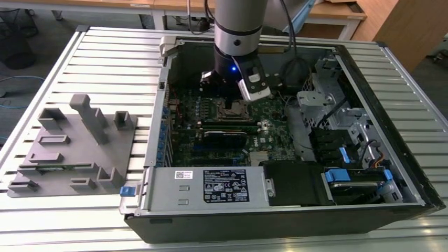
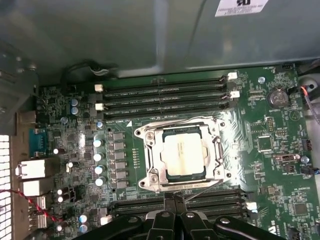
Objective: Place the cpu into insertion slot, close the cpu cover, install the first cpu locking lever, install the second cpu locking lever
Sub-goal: 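Install the second cpu locking lever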
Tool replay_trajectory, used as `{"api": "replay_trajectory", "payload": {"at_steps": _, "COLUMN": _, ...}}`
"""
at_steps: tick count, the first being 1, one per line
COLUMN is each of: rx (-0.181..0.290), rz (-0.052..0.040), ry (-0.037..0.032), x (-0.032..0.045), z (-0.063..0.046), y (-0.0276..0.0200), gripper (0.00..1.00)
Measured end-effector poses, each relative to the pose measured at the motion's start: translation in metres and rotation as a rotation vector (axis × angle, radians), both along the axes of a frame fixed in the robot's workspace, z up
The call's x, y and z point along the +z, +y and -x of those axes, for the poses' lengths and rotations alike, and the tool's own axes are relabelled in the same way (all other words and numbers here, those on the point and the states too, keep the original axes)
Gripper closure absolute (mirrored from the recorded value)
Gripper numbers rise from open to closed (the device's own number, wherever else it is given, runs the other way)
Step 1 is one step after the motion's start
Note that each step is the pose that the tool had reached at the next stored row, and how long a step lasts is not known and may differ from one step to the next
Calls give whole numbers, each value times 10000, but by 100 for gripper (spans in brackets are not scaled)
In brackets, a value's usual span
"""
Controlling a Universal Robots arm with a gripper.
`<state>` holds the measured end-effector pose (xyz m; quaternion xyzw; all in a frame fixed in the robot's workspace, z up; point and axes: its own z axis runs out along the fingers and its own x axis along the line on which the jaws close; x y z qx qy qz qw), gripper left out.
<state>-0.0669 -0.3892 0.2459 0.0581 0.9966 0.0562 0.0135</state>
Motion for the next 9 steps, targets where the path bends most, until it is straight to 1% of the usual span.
{"api": "replay_trajectory", "payload": {"at_steps": 5, "rx": 1, "rz": 7, "ry": 0, "x": -89, "z": 7, "y": -8, "gripper": 90}}
{"api": "replay_trajectory", "payload": {"at_steps": 9, "rx": 0, "rz": 35, "ry": 2, "x": -114, "z": 22, "y": -12, "gripper": 90}}
